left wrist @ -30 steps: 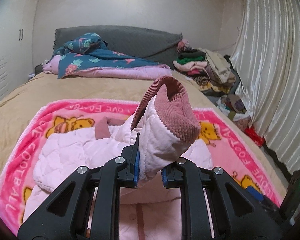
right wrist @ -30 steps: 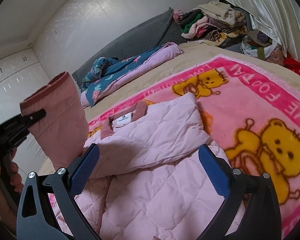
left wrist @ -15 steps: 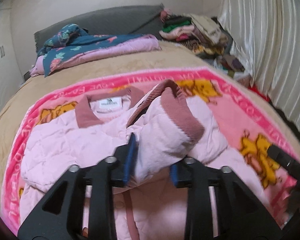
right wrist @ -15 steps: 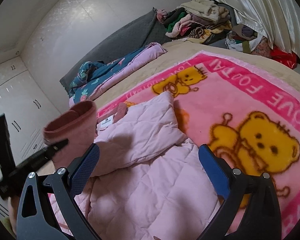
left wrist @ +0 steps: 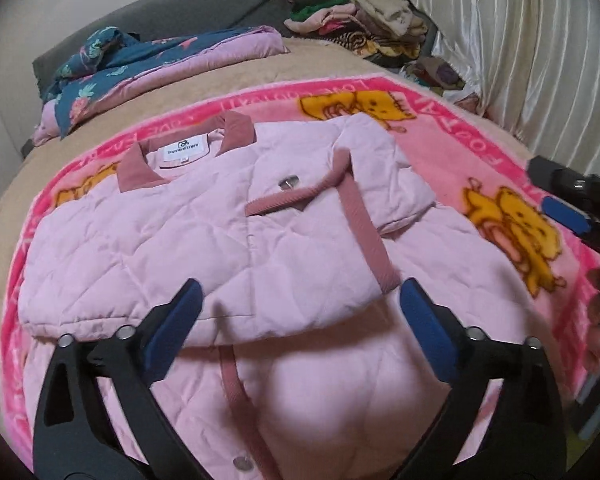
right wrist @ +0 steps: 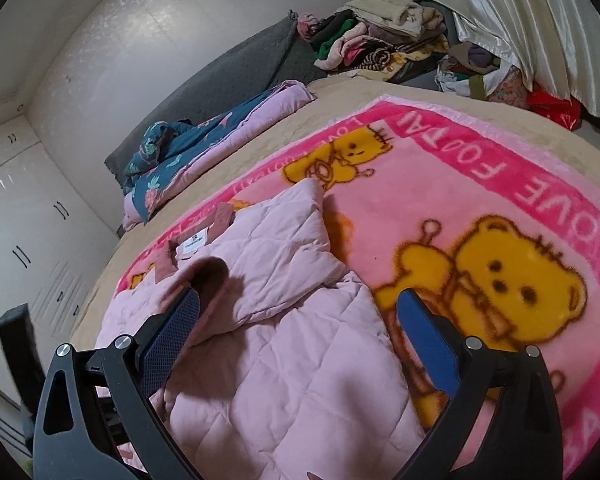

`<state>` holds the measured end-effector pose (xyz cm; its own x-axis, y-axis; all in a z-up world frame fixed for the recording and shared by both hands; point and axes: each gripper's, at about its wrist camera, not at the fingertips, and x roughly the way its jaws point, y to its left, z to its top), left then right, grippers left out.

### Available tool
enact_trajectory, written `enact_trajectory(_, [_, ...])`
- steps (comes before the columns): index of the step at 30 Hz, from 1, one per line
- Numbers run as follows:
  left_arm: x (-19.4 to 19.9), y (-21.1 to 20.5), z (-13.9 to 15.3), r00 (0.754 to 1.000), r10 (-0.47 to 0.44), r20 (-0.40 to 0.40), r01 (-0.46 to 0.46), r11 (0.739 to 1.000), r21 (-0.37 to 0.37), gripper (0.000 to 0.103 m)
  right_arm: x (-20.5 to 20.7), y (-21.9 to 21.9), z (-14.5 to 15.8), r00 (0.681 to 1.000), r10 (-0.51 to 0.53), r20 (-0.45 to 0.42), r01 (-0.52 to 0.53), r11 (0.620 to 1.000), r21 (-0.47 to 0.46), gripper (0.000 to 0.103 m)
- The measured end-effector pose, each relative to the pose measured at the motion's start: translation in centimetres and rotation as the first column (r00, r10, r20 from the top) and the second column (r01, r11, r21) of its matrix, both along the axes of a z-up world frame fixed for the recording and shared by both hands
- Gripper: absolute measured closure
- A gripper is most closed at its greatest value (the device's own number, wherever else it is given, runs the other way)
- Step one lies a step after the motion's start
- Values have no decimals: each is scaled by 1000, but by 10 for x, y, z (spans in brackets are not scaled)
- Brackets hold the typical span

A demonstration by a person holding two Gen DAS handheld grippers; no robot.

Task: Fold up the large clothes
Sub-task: 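Lower the sleeve onto the jacket body and open the left gripper, then grasp the corduroy sleeve cuff with the right gripper and lift it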

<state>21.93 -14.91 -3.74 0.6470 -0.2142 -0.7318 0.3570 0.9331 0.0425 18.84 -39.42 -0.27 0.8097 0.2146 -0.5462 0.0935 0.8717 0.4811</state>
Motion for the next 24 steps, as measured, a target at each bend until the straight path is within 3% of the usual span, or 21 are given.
enact_trajectory(7, [-9,39,28,1000,10,8,-9,990,-139,10,3,16,7,1000,31,-1,-31,999,-28,4])
enact_trajectory(16, [17,108,41,987,160,15,-154,970,-190,10,14,55,9,994,107,-23,-108,992,-69,4])
enact_trajectory(24, [46,166,55,958,283,52,-265,938,-225,10,27,91,5,986,161,-54,-165,981,-97,4])
